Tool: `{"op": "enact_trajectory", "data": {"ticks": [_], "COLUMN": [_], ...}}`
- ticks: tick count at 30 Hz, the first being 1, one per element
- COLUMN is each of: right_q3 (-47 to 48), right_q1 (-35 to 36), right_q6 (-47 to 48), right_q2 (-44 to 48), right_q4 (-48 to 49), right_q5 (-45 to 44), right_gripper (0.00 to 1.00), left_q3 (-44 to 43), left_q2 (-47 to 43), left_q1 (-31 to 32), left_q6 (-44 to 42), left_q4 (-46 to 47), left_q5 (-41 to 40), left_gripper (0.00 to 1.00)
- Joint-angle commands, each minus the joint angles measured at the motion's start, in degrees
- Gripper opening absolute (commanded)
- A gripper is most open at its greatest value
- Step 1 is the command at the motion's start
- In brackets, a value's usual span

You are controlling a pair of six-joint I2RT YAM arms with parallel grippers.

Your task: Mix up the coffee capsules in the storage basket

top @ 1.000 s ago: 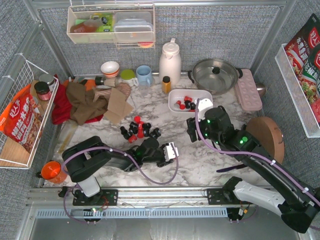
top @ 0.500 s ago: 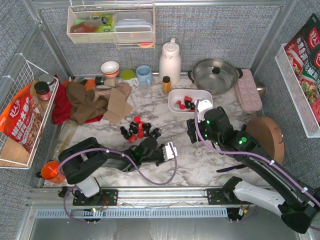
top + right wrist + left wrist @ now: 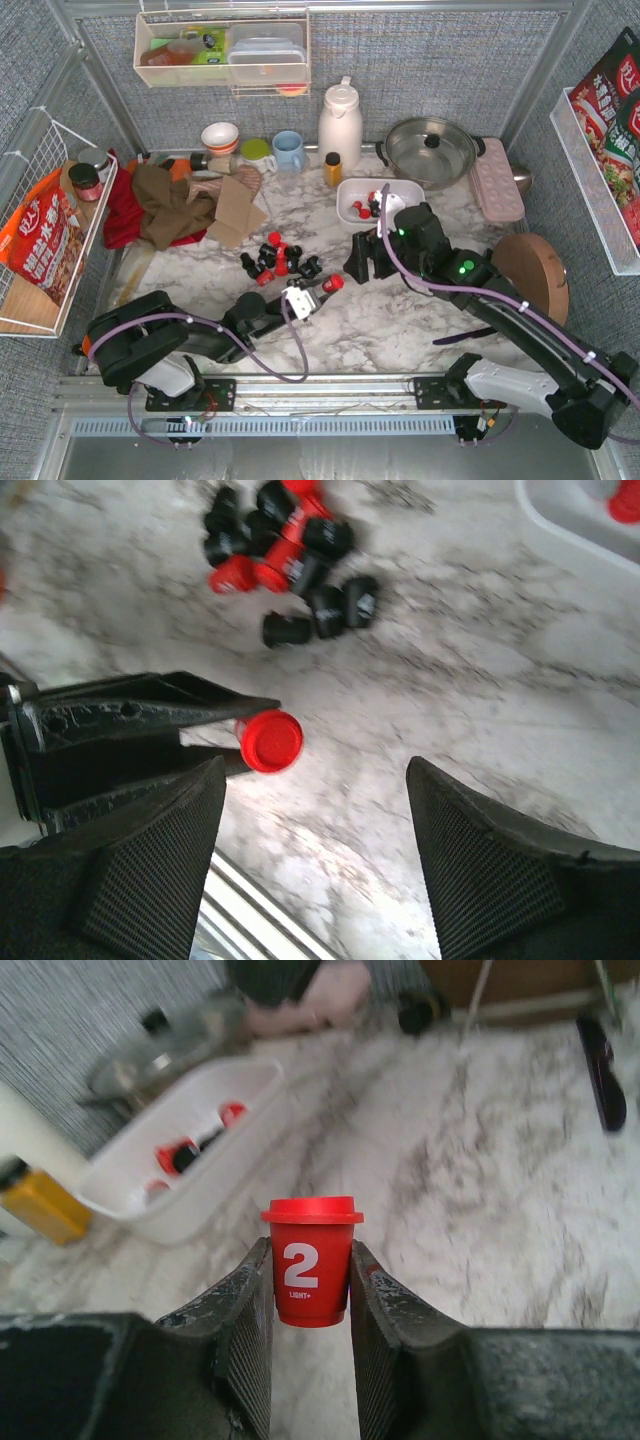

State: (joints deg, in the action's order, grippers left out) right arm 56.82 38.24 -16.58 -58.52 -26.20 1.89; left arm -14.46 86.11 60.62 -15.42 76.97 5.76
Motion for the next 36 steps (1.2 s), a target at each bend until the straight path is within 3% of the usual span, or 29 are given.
{"op": "enact_trajectory", "data": {"ticks": [1, 11, 30, 36], "right_q3": [2.7, 3.8, 3.2, 2.9], "right_q1": [0.2, 0.8, 2.5, 2.7], "right_q6": [-4.7, -8.7, -9.2, -9.6], "right_q2": [-2.5, -5.7, -8.0, -8.3], "right_q4": [6.2, 10.5, 10.3, 11.0], "right_q5": [7.9, 13.5, 15.5, 15.3], "right_gripper": [0.78, 0.83, 0.66, 0.57], "left_q3": [0.4, 1.1, 0.6, 0.6], "left_q2": [-2.4, -7.0, -9.4, -9.5], "left_q1": [-0.1, 0.0, 0.0, 0.0], "left_q6": [0.5, -0.7, -2.1, -2.1], "left_q4": [13.7, 13.8, 11.0, 11.0], "left_q5": [-1.2, -0.1, 0.0, 0.0], "left_gripper": [0.28, 0.28, 0.28, 0.28]}}
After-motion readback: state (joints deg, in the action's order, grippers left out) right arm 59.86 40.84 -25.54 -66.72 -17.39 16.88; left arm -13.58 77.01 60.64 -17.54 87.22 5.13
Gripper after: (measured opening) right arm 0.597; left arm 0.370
